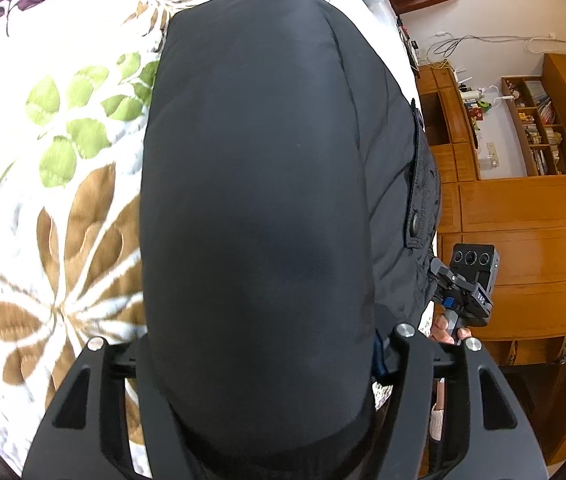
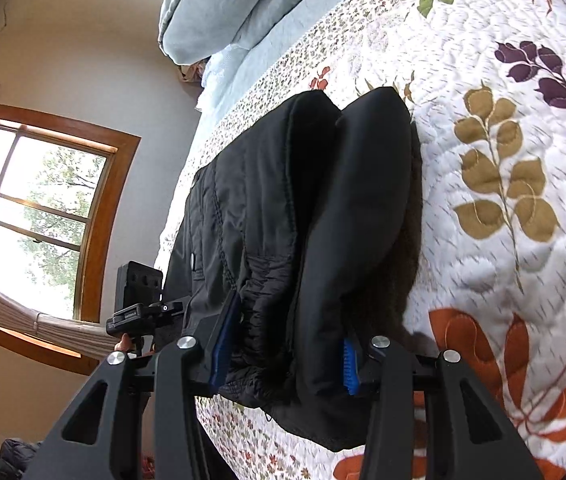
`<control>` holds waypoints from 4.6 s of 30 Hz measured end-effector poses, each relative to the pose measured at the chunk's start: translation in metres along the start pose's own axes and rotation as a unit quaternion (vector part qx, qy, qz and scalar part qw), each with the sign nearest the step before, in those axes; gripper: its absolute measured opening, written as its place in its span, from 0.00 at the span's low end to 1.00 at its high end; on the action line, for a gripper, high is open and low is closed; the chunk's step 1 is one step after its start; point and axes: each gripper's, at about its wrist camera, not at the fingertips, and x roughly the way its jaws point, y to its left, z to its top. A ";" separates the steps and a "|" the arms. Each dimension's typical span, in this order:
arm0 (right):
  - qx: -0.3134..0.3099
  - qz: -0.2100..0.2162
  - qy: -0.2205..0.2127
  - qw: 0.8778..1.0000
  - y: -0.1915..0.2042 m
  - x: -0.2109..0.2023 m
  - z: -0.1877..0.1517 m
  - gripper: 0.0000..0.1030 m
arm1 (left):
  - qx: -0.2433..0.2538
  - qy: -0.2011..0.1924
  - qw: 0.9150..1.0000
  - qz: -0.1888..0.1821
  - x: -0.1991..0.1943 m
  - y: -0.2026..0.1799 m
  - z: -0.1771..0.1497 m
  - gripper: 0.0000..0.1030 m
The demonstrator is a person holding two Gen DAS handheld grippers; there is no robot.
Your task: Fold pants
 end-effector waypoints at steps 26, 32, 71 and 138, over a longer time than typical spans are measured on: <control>0.036 -0.025 -0.040 0.998 -0.023 -0.062 -0.049 0.65 | 0.011 -0.030 0.998 0.049 -0.032 -0.016 -0.026 0.81; 0.019 -0.025 -0.075 0.997 -0.007 -0.089 -0.067 0.65 | 0.020 -0.063 0.993 0.095 -0.050 -0.024 -0.037 0.87; -0.005 -0.060 -0.047 0.997 0.036 -0.037 -0.046 0.30 | 0.241 -0.210 0.914 0.249 -0.091 -0.158 -0.112 0.89; -0.227 -0.315 -0.240 0.890 0.258 -0.085 -0.213 0.97 | 0.251 -0.311 0.863 0.309 -0.152 -0.201 -0.202 0.91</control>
